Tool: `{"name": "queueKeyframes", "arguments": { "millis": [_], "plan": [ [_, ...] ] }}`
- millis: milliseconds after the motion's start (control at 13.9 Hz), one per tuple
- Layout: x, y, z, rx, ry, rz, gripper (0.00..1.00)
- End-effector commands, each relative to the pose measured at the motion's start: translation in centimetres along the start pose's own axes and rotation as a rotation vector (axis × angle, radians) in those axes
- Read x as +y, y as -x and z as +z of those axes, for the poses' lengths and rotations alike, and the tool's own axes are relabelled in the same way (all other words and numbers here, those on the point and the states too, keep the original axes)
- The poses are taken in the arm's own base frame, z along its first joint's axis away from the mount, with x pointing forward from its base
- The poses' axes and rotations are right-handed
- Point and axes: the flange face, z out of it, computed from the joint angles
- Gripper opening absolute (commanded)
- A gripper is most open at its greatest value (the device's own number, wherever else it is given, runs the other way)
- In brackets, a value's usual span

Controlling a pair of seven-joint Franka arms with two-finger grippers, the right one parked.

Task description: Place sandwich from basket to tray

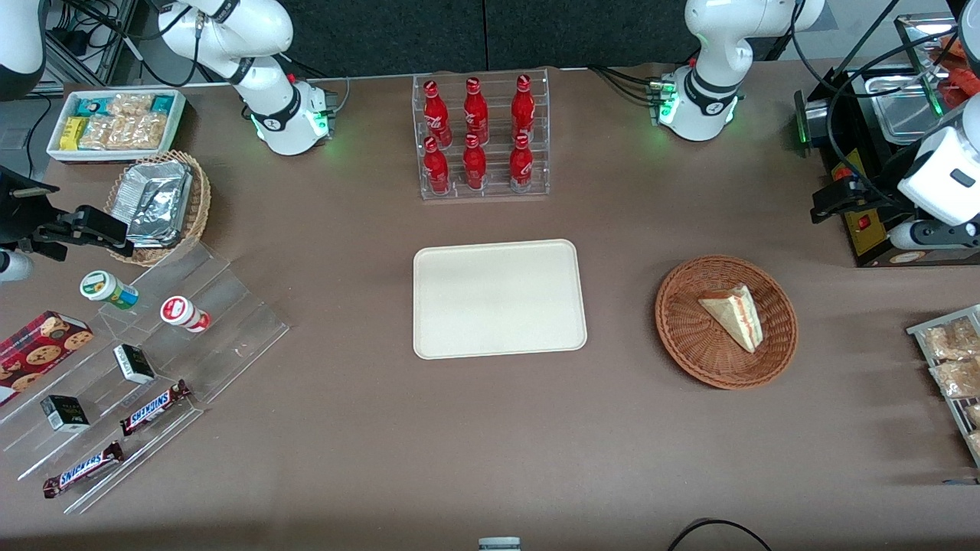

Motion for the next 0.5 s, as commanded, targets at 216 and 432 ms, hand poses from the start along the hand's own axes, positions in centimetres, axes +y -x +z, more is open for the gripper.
{"name": "queueKeyframes", "arguments": {
  "millis": [216,432],
  "plan": [
    [-0.1,0.5,0.3,-0.005,-0.005,0.013,1.00],
    [-0.4,0.1,3.9,-0.002,0.002,0.003,1.00]
  ]
}}
